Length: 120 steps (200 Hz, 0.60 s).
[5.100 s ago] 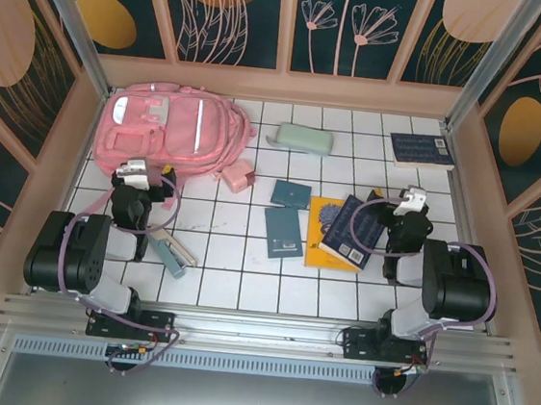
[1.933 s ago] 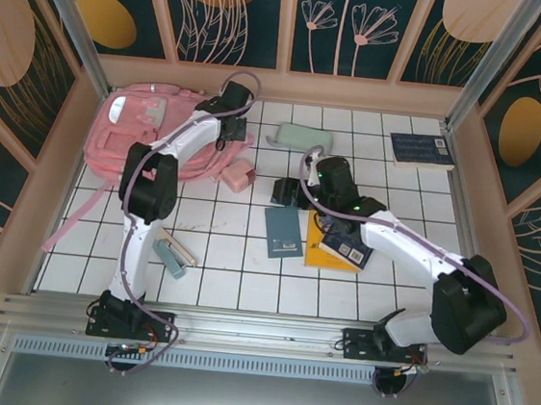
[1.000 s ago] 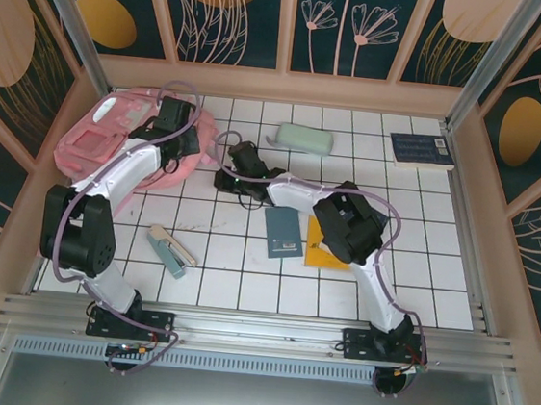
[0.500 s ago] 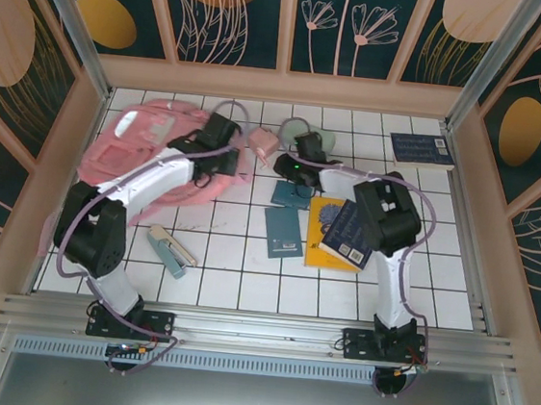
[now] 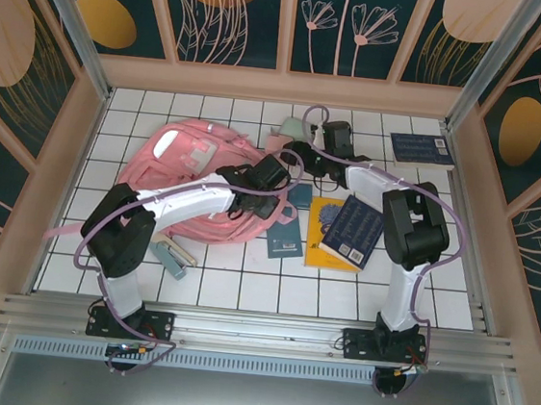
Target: Pack the student bag
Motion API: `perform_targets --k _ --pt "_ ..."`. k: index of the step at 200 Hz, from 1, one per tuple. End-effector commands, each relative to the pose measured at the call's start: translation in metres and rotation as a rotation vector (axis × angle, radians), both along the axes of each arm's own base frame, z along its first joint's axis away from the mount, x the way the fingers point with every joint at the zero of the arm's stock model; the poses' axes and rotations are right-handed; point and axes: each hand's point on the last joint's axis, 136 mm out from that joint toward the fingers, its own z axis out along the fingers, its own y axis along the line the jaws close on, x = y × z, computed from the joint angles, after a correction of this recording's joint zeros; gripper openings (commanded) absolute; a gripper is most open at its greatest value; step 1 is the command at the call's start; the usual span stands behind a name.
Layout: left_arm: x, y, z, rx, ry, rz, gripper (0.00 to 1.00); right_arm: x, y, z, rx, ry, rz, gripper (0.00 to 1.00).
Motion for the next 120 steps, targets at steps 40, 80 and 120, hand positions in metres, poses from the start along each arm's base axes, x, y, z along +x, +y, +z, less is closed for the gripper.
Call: perform_targets --k 40,80,120 --pt "-0.009 0.126 0.067 -0.367 -0.022 0.602 0.74 -0.033 0.010 0.001 -0.052 0.038 0.096 0.78" --pt "-0.051 0.227 0.028 -0.381 0.072 1.066 0.88 -0.049 0.010 -0.012 -0.172 0.054 0.094 0.78" --pt "-0.060 0.270 0.000 -0.550 0.099 1.279 0.85 -0.058 0.027 -0.024 -0.219 0.077 0.156 0.76"
